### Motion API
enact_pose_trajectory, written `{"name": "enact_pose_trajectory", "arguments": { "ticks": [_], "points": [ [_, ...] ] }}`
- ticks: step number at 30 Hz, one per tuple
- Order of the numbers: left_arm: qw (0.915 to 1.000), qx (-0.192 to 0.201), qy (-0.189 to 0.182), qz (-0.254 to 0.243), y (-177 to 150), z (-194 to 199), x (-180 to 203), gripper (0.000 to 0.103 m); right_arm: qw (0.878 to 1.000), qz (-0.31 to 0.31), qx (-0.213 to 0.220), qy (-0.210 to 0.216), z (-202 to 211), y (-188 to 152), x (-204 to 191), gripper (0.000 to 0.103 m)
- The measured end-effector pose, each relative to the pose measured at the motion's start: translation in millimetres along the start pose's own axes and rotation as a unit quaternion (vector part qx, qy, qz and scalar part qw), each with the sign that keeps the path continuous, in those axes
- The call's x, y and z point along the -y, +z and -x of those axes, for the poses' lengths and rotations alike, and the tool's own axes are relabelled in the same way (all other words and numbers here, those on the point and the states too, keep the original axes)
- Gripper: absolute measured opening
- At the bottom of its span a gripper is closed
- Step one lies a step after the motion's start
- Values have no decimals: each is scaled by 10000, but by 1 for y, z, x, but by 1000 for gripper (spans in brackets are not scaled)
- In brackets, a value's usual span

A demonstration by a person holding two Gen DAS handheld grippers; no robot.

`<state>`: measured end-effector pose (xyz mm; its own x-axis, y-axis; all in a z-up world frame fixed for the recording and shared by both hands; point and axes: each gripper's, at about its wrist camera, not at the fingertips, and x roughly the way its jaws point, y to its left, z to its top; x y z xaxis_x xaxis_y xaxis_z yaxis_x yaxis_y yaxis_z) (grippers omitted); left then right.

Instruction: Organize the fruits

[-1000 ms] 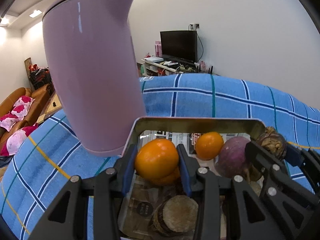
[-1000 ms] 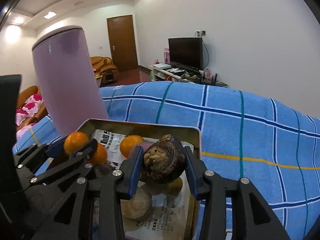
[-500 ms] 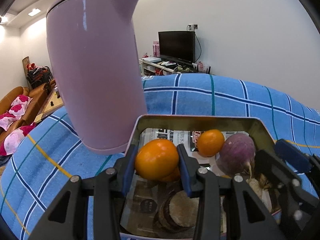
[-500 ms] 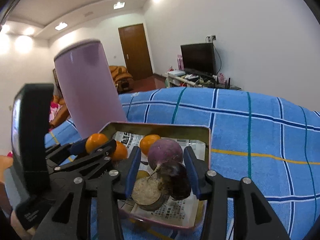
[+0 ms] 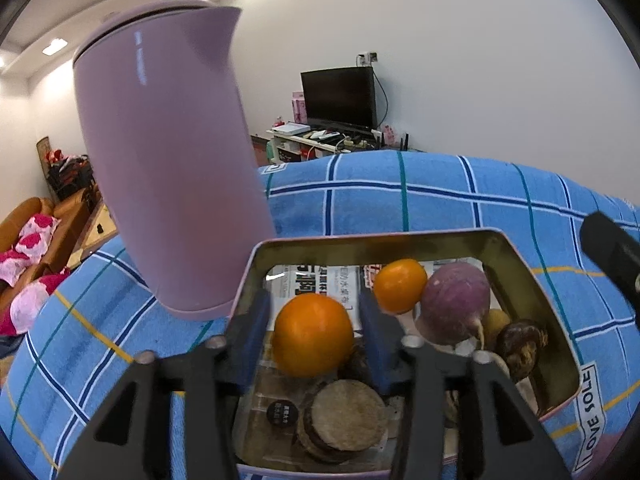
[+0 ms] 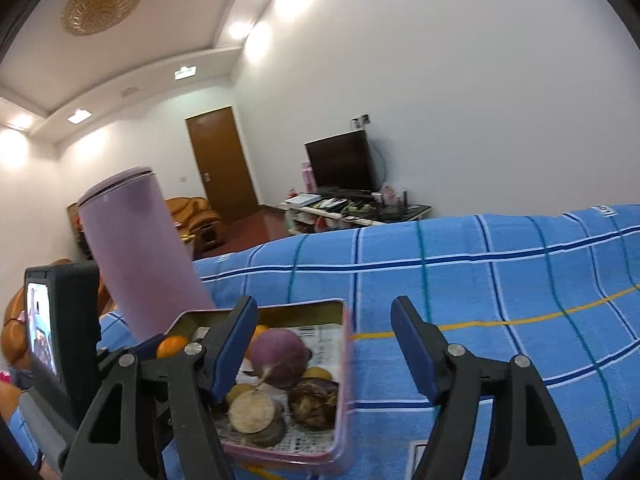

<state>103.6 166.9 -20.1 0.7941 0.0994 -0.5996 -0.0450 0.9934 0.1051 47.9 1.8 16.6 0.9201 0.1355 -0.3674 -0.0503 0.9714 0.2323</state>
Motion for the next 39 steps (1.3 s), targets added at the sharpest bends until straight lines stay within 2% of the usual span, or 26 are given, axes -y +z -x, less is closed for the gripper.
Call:
{"name": "enact_pose_trajectory", "arguments": {
  "ticks": [2, 3, 4, 5, 7, 11, 15, 25, 34, 39],
  "points": [
    [10000, 34, 79, -4, 0, 1, 1, 77, 10000, -34, 69, -47, 3, 1, 1, 71],
    [9999, 53, 96, 23, 0, 2, 0, 82, 9999, -64, 118, -101, 5, 2, 3, 71],
    [9999, 58, 80, 58, 0, 2, -2, 90, 9998, -84, 146, -139, 6, 1, 4, 72],
    [9999, 60, 61, 89, 0, 3, -2, 96, 9996, -114, 179, -198, 8, 1, 5, 77],
    [9998, 109, 71, 117, -1, 5, -2, 97, 9992, -168, 233, -285, 8, 1, 8, 82],
    [9994, 298, 109, 154, -2, 13, -3, 100, 9986, -68, 265, -456, 10, 0, 5, 82],
    [9970, 667, 164, 346, -5, 28, -11, 103, 9976, 112, 500, -462, 15, -2, -1, 82],
    [9910, 1221, 351, 421, -13, 54, -14, 103, 9952, 347, 721, -556, 29, -9, -9, 82],
    [9878, 1358, 409, 643, -23, 68, -24, 103, 9942, 306, 802, -642, 44, -13, -9, 82],
    [9862, 1499, 396, 582, -29, 78, -23, 103, 9941, 355, 815, -623, 52, -15, -11, 82]
  ]
}}
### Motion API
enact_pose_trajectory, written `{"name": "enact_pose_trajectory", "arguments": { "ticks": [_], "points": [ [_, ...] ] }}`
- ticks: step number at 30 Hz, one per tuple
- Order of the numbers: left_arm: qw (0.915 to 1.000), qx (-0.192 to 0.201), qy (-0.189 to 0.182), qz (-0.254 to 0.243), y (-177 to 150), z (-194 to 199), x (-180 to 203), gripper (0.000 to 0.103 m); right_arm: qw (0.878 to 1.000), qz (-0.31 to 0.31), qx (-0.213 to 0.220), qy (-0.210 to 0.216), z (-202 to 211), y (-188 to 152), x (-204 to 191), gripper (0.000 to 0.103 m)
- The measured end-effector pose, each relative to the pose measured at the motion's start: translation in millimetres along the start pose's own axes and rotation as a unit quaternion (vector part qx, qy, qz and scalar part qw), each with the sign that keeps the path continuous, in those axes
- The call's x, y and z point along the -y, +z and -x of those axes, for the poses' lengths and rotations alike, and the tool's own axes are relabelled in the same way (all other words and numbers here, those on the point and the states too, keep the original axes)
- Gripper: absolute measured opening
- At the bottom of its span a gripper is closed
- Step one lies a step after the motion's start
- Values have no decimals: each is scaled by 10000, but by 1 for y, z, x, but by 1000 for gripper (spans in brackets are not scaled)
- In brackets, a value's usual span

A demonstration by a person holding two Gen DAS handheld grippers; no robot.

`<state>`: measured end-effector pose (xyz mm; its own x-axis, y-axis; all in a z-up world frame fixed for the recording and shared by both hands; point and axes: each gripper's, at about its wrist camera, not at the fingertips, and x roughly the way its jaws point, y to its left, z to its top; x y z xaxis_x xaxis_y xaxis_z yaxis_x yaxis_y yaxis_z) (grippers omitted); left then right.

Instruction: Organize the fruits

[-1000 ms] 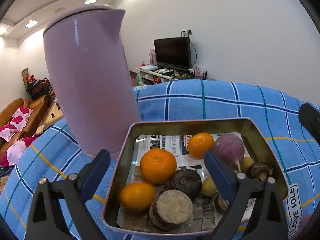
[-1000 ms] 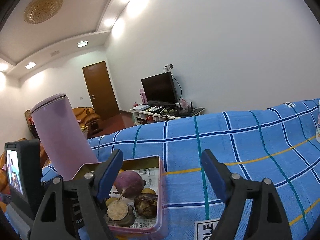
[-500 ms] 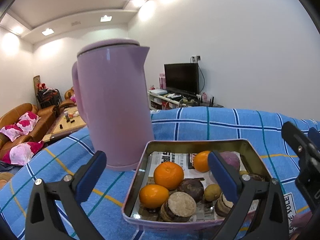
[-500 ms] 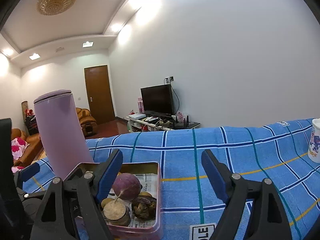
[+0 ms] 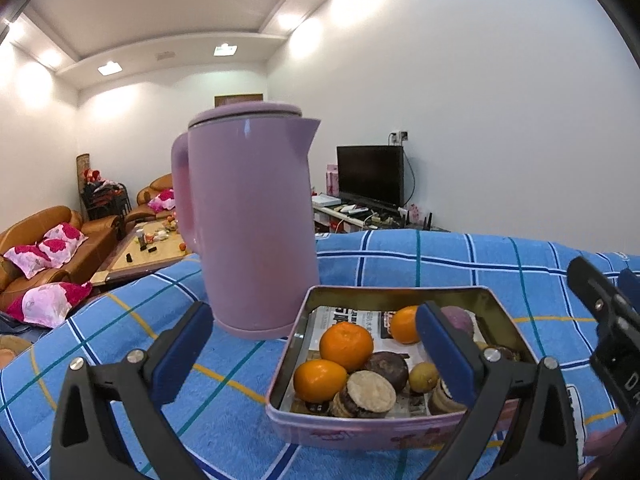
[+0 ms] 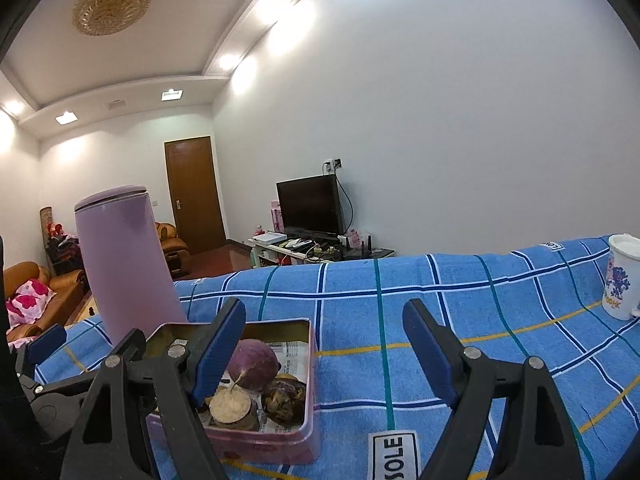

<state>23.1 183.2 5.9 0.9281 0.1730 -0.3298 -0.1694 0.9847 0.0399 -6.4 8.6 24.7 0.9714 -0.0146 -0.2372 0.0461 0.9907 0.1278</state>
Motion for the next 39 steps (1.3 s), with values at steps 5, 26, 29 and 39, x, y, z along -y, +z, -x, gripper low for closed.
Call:
{"name": "enact_pose_trajectory", "arguments": {
  "ticks": [5, 26, 29, 39],
  "points": [
    [9998, 196, -53, -64, -1, 13, 1, 103, 9999, 74, 94, 5, 11, -1, -2, 82],
    [9996, 243, -32, 145, -7, 32, -5, 103, 9995, 134, 280, -93, 36, -4, -1, 84],
    [9996, 231, 6, 139, -7, 32, -5, 103, 9995, 165, 256, -102, 36, -4, -2, 84],
    [9997, 208, 103, 46, -7, 32, -1, 103, 9996, 73, 206, -189, 33, -4, 1, 84]
  ]
}}
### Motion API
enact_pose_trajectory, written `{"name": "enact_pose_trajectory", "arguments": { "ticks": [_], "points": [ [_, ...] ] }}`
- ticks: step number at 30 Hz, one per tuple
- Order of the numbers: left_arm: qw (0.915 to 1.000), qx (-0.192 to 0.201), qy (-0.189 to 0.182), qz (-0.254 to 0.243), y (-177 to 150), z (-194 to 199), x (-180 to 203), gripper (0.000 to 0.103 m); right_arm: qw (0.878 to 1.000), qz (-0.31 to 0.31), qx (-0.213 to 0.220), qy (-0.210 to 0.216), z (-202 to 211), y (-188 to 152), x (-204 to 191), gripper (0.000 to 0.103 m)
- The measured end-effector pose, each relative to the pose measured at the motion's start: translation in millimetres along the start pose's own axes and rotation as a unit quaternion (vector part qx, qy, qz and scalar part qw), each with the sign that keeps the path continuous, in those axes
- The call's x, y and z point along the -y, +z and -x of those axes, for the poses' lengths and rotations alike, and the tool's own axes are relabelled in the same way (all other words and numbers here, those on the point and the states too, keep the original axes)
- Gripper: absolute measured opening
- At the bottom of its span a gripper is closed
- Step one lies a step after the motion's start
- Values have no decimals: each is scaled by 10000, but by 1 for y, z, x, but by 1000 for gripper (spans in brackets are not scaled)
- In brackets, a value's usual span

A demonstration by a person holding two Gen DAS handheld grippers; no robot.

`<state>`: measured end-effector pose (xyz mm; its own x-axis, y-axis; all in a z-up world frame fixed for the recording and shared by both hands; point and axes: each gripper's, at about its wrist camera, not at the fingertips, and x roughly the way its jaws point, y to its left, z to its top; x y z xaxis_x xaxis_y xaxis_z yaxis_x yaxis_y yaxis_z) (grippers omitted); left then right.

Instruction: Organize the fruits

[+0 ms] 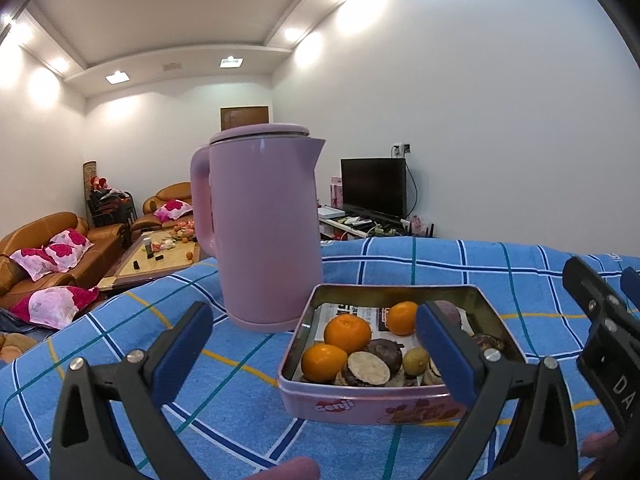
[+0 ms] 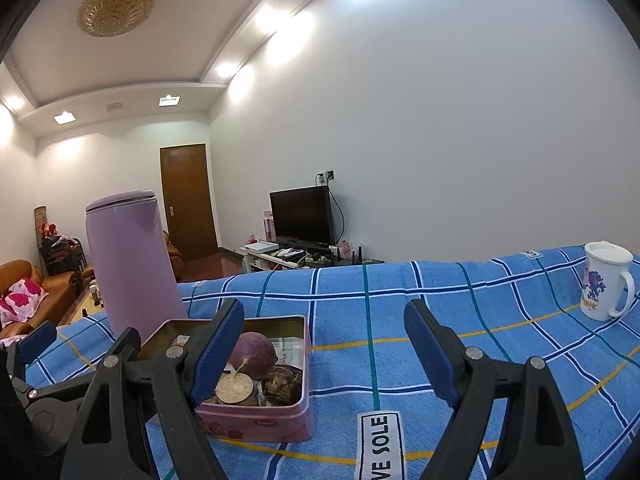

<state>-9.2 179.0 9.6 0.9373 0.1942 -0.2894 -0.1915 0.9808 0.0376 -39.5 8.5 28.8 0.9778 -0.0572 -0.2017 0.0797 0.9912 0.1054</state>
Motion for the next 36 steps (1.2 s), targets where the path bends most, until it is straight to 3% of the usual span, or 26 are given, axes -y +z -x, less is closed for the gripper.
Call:
{"name": "enact_pose_trajectory", "arguments": {
  "ticks": [36],
  "points": [
    [9998, 6, 176, -28, -1, 1, -1, 103, 10000, -13, -88, -40, -4, 0, 1, 84]
  ]
}}
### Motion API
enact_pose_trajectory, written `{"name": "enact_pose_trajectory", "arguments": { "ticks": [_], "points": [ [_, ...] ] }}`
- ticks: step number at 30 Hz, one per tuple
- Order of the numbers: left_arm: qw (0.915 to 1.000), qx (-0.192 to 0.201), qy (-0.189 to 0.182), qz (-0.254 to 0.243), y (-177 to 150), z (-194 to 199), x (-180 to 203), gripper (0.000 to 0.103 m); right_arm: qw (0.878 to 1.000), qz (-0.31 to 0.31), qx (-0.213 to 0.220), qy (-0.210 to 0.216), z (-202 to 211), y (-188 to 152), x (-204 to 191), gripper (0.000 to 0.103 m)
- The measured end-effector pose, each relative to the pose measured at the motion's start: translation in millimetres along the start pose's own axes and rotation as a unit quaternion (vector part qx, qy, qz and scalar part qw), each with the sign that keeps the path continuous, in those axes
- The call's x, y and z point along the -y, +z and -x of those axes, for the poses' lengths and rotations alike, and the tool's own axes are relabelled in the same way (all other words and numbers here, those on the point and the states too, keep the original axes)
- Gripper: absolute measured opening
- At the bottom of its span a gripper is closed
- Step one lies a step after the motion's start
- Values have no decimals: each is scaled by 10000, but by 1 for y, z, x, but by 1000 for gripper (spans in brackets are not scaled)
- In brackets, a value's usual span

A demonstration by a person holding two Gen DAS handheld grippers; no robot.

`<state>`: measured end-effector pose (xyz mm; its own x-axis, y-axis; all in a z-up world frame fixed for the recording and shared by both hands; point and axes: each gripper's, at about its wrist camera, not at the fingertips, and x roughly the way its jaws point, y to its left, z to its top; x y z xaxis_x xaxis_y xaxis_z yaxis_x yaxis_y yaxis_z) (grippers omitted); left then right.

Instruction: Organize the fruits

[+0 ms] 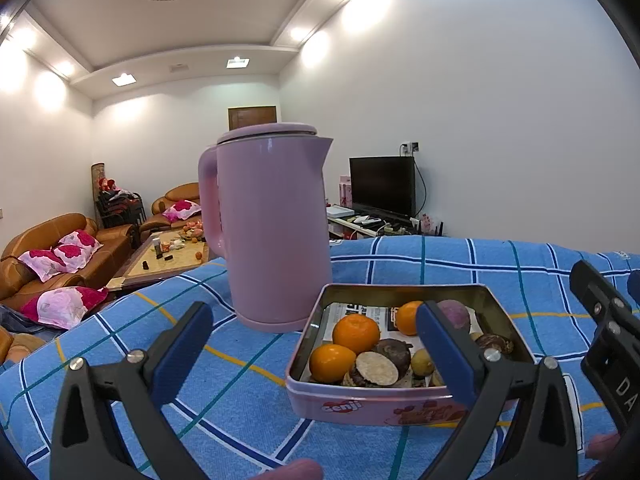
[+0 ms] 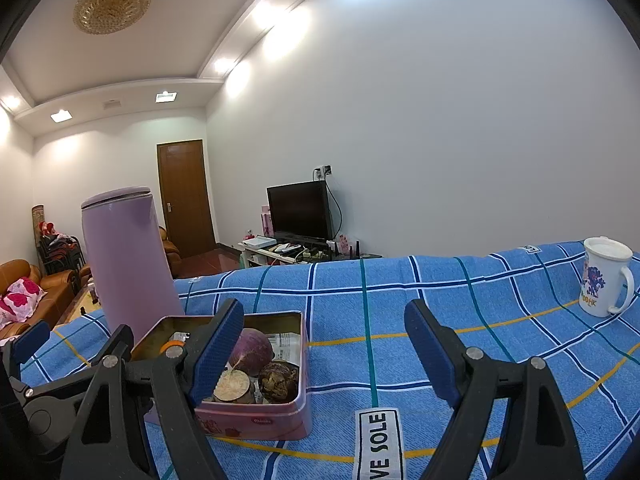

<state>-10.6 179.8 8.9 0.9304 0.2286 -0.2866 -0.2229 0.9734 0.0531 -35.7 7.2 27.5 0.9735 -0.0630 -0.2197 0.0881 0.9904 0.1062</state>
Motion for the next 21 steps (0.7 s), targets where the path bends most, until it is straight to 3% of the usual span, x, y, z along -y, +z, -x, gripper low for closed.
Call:
{"name": "enact_pose_trajectory", "arguments": {
  "ticks": [21],
  "points": [
    [10000, -11, -21, 17, -2, -1, 0, 103, 10000, -41, -58, -47, -2, 0, -2, 84]
  ]
}}
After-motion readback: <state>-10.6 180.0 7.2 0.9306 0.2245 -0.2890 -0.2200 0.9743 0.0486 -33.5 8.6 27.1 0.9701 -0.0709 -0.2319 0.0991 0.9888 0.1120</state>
